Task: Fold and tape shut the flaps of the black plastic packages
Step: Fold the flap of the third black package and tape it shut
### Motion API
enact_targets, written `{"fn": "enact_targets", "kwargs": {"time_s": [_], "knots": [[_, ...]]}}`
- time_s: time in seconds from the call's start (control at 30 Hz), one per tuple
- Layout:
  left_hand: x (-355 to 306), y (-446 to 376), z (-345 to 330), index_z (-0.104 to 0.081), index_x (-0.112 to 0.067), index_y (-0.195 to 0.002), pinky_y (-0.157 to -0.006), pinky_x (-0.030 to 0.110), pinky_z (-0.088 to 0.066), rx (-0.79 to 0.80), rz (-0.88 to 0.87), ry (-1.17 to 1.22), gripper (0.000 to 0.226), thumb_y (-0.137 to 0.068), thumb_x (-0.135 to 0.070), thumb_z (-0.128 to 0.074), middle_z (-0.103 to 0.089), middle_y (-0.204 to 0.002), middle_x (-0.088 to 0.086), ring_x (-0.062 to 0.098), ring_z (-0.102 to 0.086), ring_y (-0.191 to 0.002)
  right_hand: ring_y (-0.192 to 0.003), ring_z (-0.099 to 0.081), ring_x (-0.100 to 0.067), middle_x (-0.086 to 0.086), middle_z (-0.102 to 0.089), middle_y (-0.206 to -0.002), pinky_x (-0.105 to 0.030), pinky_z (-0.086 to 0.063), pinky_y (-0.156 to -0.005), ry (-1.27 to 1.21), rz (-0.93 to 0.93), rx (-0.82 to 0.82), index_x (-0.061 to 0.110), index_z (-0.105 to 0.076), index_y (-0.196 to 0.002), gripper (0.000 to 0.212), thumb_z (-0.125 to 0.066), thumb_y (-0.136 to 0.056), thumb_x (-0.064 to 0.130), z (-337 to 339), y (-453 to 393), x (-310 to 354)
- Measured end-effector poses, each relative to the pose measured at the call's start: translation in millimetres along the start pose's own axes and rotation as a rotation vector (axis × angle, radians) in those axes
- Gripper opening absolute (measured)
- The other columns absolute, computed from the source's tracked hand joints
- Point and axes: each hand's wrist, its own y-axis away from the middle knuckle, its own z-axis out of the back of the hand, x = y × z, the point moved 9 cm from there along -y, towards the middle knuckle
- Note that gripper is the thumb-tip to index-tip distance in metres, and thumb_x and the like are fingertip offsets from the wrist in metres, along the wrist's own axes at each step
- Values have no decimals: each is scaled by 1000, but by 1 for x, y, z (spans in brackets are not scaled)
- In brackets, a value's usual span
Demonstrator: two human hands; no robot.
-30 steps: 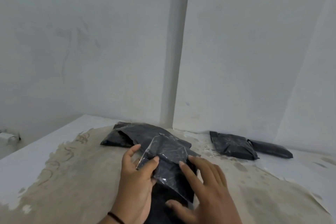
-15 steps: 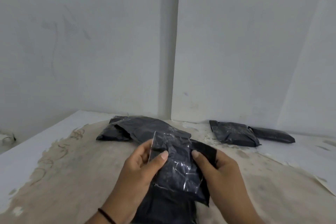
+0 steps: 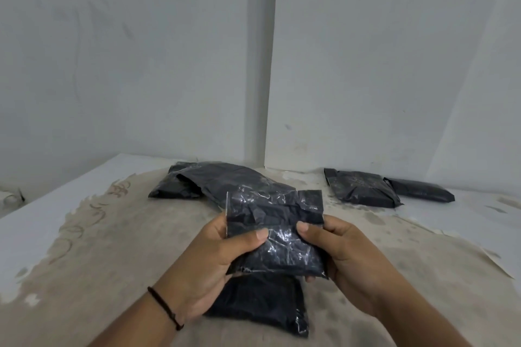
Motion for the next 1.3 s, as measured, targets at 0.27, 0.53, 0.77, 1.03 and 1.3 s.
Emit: {"fn": "enact_targets", "kwargs": {"time_s": [0.27,0.53,0.77,1.03,1.3], "knots": [[5,-2,2,-66,5,-105,-89,43,-55,85,46,-8,39,-67,1,-71,-68,-111,25,39,-65,-101,-95,-59,-37,-29,-62,-118,-62,-38,-95,-23,-96,46,5,-71,-101,32,-71,-71,16,-1,2,-6],[6,-5,5,-71,-10,-66,-66,29,-59,57,48,58,20,-60,8,-67,-69,-80,14,23,-68,-69,-85,-70,-24,-16,-73,-95,-38,-57,-79,-106,-62,105,10,-78,-85,23,-59,-72,4,-4,-1,-6],[12,-6,9,-67,-4,-103,-73,49,-56,160,202,206,44,-70,-32,-61,-67,-103,22,35,-69,-87,-73,-68,-18,-10,-73,-82,-27,-56,-65,18,21,28,14,-76,-71,41,-47,-90,-7,1,-4,1],[15,-4,15,-69,-9,-88,-66,35,-61,3,181,-138,25,-65,-18,-74,-73,-84,11,18,-71,-73,-82,-69,-12,1,-75,-87,-18,-53,-70,308,123,29,18,-77,-75,36,-55,-87,-8,-3,-2,10],[4,-8,30,-67,-9,-83,-56,30,-58,-137,82,-19,19,-65,-11,-72,-73,-80,11,21,-72,-69,-88,-64,-25,-15,-69,-100,-45,-52,-81,176,27,98,18,-72,-96,34,-72,-73,43,0,-2,3]]}}
